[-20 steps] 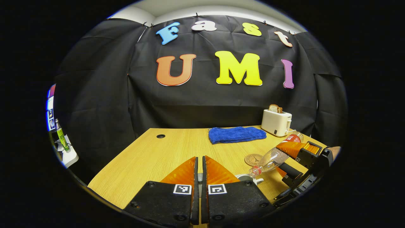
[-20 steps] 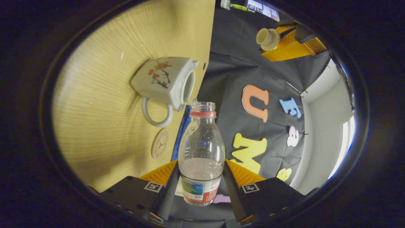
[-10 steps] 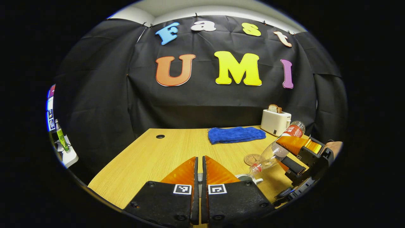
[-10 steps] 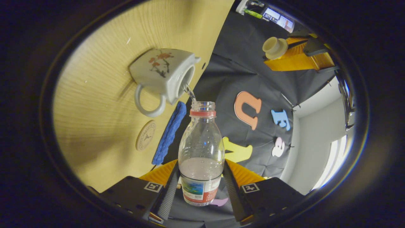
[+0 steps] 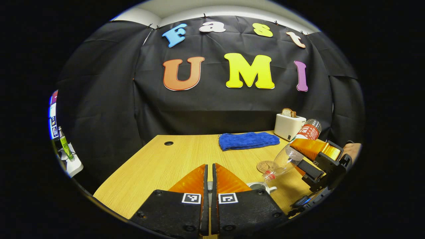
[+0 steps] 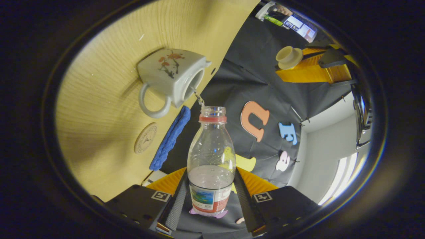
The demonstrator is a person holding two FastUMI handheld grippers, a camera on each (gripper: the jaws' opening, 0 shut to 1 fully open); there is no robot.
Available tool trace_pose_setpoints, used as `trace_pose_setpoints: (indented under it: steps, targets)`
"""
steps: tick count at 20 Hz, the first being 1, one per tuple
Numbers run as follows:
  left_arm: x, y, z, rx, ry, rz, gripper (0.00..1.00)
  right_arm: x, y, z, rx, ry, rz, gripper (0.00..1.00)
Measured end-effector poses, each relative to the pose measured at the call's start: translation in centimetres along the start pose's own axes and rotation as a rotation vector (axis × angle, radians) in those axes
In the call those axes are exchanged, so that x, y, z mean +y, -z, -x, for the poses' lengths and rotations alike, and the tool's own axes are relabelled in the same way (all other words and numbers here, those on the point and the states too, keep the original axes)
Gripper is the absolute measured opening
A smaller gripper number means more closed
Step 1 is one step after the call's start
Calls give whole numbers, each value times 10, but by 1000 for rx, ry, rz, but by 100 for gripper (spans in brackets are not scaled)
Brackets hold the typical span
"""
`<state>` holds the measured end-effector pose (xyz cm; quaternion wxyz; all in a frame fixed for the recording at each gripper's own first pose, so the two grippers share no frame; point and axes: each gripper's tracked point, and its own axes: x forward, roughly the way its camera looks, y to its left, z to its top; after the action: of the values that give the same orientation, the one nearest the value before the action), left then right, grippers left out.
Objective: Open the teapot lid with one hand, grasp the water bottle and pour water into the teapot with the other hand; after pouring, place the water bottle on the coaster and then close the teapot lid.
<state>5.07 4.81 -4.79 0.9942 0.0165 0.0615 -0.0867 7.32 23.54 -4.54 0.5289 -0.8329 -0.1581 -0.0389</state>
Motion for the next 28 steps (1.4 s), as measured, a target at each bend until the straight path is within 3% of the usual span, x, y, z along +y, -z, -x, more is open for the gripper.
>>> trace_pose_setpoints:
  steps: [21,25,28]
  targets:
    - [0,-4,5,-11,-6,-9,5,-53,4,-4,-31,185,131,77]
    - [2,2,2,6,-21,-22,5,-40,6,-4,-9,166,64,77]
    - [5,2,0,10,-32,-24,5,-20,10,-1,9,113,-94,75]
